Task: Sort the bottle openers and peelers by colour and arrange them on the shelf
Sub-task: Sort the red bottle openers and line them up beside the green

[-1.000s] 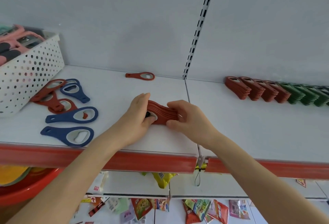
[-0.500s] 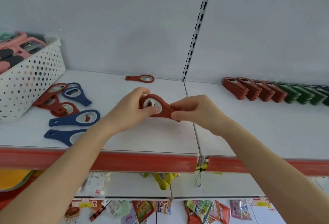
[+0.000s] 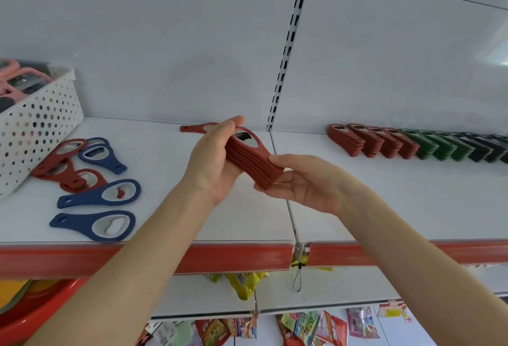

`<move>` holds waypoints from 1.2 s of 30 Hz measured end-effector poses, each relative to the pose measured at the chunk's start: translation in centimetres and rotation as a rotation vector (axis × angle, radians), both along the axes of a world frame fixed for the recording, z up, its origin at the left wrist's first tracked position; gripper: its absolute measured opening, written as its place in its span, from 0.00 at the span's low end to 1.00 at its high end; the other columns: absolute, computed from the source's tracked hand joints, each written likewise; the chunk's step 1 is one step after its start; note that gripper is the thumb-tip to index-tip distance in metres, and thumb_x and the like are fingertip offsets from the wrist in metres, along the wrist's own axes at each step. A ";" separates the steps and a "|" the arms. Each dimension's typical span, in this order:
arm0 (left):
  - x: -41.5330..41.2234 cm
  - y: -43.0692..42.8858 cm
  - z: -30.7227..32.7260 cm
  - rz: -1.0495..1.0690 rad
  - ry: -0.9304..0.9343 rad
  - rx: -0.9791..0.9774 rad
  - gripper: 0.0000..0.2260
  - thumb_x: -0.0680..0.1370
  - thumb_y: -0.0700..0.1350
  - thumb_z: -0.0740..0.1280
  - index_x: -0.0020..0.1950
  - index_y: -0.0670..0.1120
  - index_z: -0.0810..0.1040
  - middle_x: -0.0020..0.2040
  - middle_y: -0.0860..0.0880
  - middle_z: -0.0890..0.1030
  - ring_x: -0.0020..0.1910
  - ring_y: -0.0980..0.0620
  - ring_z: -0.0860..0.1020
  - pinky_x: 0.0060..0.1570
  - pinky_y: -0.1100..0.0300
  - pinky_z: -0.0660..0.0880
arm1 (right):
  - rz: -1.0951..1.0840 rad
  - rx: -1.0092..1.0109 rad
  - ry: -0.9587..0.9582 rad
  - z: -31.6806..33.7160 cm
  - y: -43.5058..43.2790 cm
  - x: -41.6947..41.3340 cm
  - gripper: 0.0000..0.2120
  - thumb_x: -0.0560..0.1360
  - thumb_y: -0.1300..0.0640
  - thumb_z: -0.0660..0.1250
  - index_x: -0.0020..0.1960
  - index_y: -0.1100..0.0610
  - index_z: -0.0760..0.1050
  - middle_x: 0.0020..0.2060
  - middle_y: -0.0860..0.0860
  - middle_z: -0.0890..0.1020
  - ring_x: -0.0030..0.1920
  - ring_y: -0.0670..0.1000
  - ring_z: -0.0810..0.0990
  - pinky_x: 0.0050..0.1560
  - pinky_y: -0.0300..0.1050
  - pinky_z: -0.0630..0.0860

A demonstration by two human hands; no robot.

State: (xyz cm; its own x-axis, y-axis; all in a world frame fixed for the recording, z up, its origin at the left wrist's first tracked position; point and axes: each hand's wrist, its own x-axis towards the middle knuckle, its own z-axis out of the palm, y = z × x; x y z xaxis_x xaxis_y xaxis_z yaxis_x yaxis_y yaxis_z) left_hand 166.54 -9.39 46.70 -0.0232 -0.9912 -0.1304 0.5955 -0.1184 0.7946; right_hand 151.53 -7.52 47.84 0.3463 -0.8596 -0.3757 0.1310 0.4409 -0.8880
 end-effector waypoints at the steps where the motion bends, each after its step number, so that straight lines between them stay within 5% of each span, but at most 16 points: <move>1: -0.3 0.0 0.1 0.003 0.002 0.009 0.08 0.80 0.42 0.58 0.49 0.45 0.77 0.43 0.45 0.71 0.43 0.48 0.72 0.41 0.55 0.75 | 0.006 -0.055 0.061 0.2 0.1 -0.2 0.10 0.72 0.61 0.66 0.51 0.66 0.77 0.39 0.59 0.83 0.42 0.56 0.83 0.43 0.42 0.81; 7: -2.1 -0.4 0.0 -0.010 0.054 0.063 0.07 0.80 0.41 0.58 0.48 0.44 0.76 0.44 0.45 0.72 0.47 0.46 0.73 0.48 0.52 0.76 | -0.105 -0.535 0.706 1.3 1.5 -0.2 0.08 0.74 0.57 0.66 0.51 0.59 0.78 0.43 0.57 0.84 0.45 0.57 0.83 0.52 0.54 0.79; 12: -3.7 -0.9 0.2 -0.054 0.041 0.039 0.05 0.79 0.43 0.60 0.48 0.44 0.75 0.50 0.43 0.70 0.49 0.44 0.72 0.45 0.51 0.75 | -0.165 -0.735 0.991 0.7 2.3 -0.1 0.06 0.72 0.56 0.69 0.46 0.54 0.73 0.36 0.52 0.83 0.39 0.51 0.81 0.37 0.38 0.72; 19: -5.6 -1.5 0.1 -0.095 0.027 0.017 0.06 0.79 0.42 0.59 0.50 0.44 0.76 0.49 0.44 0.71 0.47 0.46 0.72 0.37 0.57 0.77 | -0.206 -0.743 1.064 0.7 2.0 -1.7 0.05 0.73 0.57 0.67 0.47 0.55 0.73 0.36 0.53 0.82 0.37 0.52 0.79 0.33 0.36 0.69; 28: -8.4 -2.5 0.3 -0.118 0.074 0.075 0.06 0.79 0.40 0.60 0.47 0.43 0.76 0.43 0.46 0.72 0.43 0.49 0.73 0.39 0.58 0.77 | -0.260 -0.714 1.131 -0.4 0.8 -3.8 0.08 0.73 0.56 0.67 0.48 0.59 0.72 0.33 0.47 0.73 0.31 0.44 0.70 0.28 0.34 0.64; 33: -9.8 -3.3 -0.2 -0.208 -0.060 0.056 0.06 0.80 0.42 0.59 0.48 0.42 0.74 0.40 0.47 0.71 0.42 0.49 0.73 0.43 0.56 0.75 | -0.276 -0.674 1.111 -1.2 0.0 -5.4 0.07 0.71 0.57 0.68 0.45 0.60 0.74 0.33 0.51 0.78 0.29 0.45 0.72 0.26 0.30 0.67; 36: -9.9 -4.1 -0.6 -0.290 -0.330 0.033 0.07 0.80 0.47 0.58 0.48 0.45 0.72 0.41 0.48 0.73 0.41 0.51 0.74 0.47 0.56 0.70 | -0.278 -0.645 1.167 -1.8 -0.9 -7.0 0.07 0.71 0.57 0.68 0.45 0.60 0.74 0.33 0.51 0.77 0.29 0.45 0.72 0.25 0.32 0.66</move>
